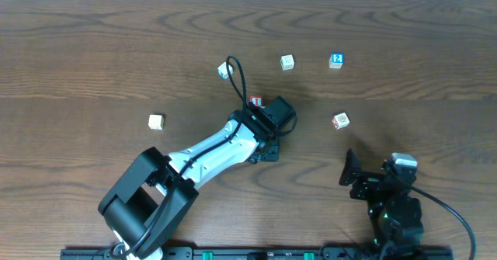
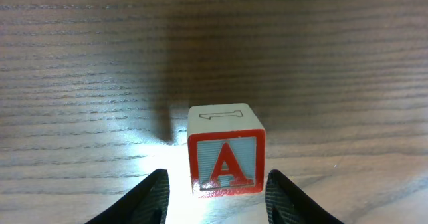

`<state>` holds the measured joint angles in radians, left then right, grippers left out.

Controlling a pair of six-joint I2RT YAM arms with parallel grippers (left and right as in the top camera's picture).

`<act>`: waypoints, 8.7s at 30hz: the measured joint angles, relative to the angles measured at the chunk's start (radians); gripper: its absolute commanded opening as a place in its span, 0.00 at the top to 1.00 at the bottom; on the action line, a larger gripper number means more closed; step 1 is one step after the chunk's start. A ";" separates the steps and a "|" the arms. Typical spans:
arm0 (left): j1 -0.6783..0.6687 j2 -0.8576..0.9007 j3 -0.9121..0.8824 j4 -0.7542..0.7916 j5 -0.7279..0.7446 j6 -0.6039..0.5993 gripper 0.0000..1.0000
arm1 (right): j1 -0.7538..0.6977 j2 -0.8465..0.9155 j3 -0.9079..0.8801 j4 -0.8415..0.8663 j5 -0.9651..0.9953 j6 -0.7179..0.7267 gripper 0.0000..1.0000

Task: Spell out Ai2
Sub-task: 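Grasp the 'A' block with left gripper and lift it, then carry the 'A' block beside the left of the 'I' block, then release the 'A' block and raise left gripper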

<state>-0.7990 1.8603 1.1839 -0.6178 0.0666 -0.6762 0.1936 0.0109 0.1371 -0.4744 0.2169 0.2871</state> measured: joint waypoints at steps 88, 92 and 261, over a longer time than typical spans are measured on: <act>0.293 0.198 0.322 -0.060 -0.021 0.257 0.94 | 0.000 0.000 0.000 0.000 0.000 0.000 0.01; 0.293 0.201 0.335 -0.080 -0.022 0.259 0.94 | 0.000 0.000 0.000 0.000 0.000 0.000 0.01; 0.377 0.209 0.296 0.001 -0.112 0.197 0.94 | 0.000 0.000 0.000 0.000 0.000 0.000 0.01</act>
<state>-0.4225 2.0697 1.4803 -0.6170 -0.0456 -0.4789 0.1936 0.0109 0.1371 -0.4744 0.2169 0.2871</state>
